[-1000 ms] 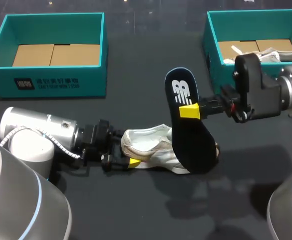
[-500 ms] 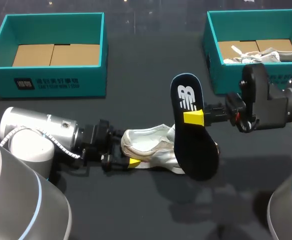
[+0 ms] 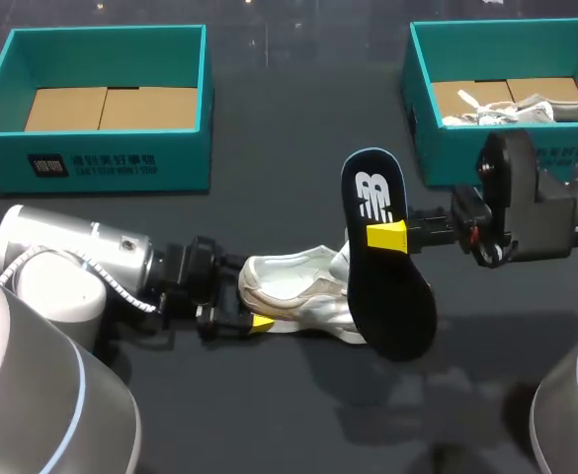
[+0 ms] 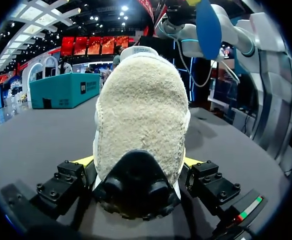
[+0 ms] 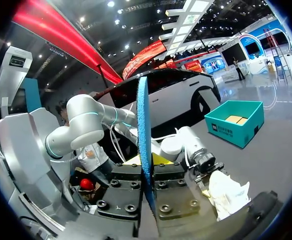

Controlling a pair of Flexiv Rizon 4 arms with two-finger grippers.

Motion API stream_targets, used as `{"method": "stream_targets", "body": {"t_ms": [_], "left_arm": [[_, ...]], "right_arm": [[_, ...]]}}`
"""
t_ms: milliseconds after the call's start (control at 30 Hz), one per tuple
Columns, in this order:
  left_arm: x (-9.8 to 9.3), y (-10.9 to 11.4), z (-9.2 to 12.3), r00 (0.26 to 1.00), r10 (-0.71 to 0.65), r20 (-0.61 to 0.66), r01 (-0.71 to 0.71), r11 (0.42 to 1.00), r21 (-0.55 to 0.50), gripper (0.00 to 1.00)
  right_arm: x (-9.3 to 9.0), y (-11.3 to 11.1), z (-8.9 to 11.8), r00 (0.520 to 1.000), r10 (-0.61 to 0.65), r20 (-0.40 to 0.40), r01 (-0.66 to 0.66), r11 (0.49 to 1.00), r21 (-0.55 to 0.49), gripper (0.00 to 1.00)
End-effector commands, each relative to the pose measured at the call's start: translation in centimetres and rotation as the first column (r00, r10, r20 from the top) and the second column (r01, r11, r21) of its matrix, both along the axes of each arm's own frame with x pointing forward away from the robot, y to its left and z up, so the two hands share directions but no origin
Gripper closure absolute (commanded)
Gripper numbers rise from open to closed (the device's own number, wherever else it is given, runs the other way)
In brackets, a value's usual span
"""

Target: Take the shoe out of the shoebox, open the shoe tongue, remove and reinsert the insole, then place the shoe into the shoebox

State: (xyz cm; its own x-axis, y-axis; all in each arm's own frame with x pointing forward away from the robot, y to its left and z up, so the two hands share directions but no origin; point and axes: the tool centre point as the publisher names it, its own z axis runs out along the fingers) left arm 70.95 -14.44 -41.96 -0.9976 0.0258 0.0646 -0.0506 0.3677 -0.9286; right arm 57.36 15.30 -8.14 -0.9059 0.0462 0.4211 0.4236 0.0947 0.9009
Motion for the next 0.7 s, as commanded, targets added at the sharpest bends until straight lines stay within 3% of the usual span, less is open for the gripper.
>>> {"method": "stream_targets", "body": {"t_ms": [33, 367, 633, 700], "left_arm": [[-0.3, 1.1, 1.0, 1.0, 0.009, 0.004, -0.009, 0.999, 0.038, 0.0], [0.0, 2.9, 1.6, 1.0, 0.017, 0.008, -0.018, 0.971, 0.237, 0.0], [1.1, 4.1, 4.1, 0.998, 0.03, 0.052, -0.051, 0.889, 0.455, 0.0], [1.1, 4.1, 4.1, 0.998, 0.03, 0.052, -0.051, 0.889, 0.455, 0.0]], "right_arm": [[-0.2, 0.0, 0.0, 1.0, -0.004, 0.001, 0.004, 1.0, 0.0, 1.0], [-0.2, 0.0, 0.0, 1.0, -0.004, 0.001, 0.004, 1.0, 0.0, 1.0], [-0.2, 0.0, 0.0, 1.0, -0.004, 0.001, 0.004, 1.0, 0.0, 1.0], [-0.2, 0.0, 0.0, 1.0, -0.004, 0.001, 0.004, 1.0, 0.0, 1.0]]}}
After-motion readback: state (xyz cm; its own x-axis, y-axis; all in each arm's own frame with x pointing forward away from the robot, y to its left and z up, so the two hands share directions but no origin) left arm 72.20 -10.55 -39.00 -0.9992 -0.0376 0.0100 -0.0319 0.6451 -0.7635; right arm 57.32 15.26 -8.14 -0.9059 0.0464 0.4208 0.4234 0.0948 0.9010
